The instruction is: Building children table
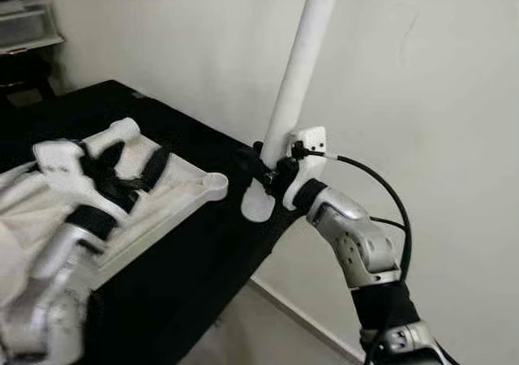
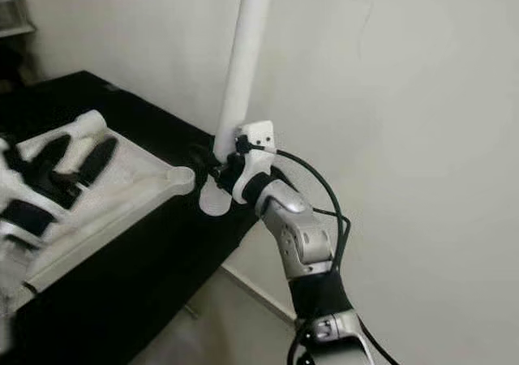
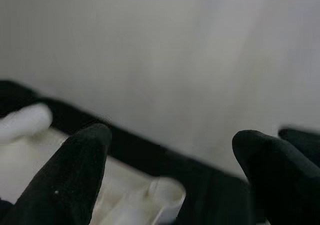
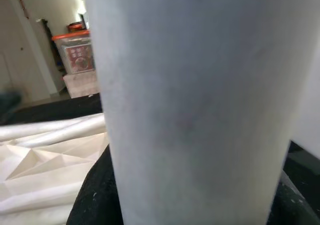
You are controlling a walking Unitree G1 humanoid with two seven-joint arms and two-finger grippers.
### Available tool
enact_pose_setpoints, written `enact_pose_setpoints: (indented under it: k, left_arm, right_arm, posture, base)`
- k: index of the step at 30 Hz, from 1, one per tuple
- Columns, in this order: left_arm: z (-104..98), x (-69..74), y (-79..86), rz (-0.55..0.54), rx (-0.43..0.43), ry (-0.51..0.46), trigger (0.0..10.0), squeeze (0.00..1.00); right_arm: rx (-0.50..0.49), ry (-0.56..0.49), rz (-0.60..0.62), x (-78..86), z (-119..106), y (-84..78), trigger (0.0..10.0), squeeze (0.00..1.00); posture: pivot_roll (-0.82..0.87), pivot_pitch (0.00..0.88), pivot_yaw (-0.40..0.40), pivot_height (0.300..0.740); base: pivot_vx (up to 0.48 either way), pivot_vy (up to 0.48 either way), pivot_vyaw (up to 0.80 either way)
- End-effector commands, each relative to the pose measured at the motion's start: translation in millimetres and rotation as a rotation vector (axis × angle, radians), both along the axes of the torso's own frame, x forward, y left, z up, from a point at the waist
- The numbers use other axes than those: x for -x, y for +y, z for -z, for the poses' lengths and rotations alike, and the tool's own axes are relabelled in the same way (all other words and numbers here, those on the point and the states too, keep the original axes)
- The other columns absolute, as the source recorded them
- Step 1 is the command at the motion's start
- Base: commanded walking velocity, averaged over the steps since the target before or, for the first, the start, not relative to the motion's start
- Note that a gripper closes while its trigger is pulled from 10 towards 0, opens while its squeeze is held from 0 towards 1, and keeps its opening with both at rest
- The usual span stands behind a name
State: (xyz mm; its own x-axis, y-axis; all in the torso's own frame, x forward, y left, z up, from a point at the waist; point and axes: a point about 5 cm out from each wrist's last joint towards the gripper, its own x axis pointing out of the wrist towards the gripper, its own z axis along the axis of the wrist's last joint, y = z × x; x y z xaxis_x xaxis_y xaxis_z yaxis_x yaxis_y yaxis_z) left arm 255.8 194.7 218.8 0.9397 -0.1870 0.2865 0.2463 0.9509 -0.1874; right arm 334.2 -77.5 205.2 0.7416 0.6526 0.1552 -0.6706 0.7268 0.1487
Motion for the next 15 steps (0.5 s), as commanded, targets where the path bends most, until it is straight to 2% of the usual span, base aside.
enact_pose_setpoints:
  k: [1, 3, 6, 8, 10, 15]
  left_arm:
    - [14, -1.1, -1.3, -0.038, -0.010, 0.053, 10.0, 0.00]
    - [31, 0.8, -12.5, -0.044, -0.033, 0.105, 10.0, 0.00]
    - [47, 3.7, -23.1, -0.049, -0.084, 0.145, 10.0, 0.00]
    - [47, 3.7, -23.1, -0.049, -0.084, 0.145, 10.0, 0.00]
    - [54, 7.2, -24.3, -0.139, -0.085, 0.159, 10.0, 0.00]
    - [60, 9.9, -25.9, -0.143, -0.144, 0.177, 10.0, 0.00]
  right_arm:
    - [0.004, -0.046, -0.009, 0.3, -4, 2.3, 10.0, 0.00]
    - [0.013, -0.060, -0.005, -1.5, -3, 0.0, 10.0, 0.00]
    - [0.010, -0.064, 0.008, -4.5, -2, -1.6, 10.0, 0.00]
    - [0.010, -0.064, 0.008, -4.5, -2, -1.6, 10.0, 0.00]
    - [0.004, -0.071, 0.003, -2.3, 1, 1.8, 10.0, 0.00]
    - [0.002, -0.081, -0.004, -1.0, 0, 4.7, 10.0, 0.00]
  posture:
    - [-0.15, 0.000, -0.057, 0.740]
    - [-0.15, 0.000, -0.059, 0.740]
    - [-0.13, 0.000, -0.069, 0.740]
    - [-0.13, 0.000, -0.069, 0.740]
    - [-0.12, 0.000, -0.071, 0.740]
    - [-0.10, 0.000, -0.079, 0.740]
  base:
    - [0.000, 0.000, 0.79]
    - [0.000, 0.000, 0.79]
    - [0.000, 0.000, 0.79]
    - [0.000, 0.000, 0.79]
    - [0.000, 0.000, 0.79]
    - [0.000, 0.000, 0.79]
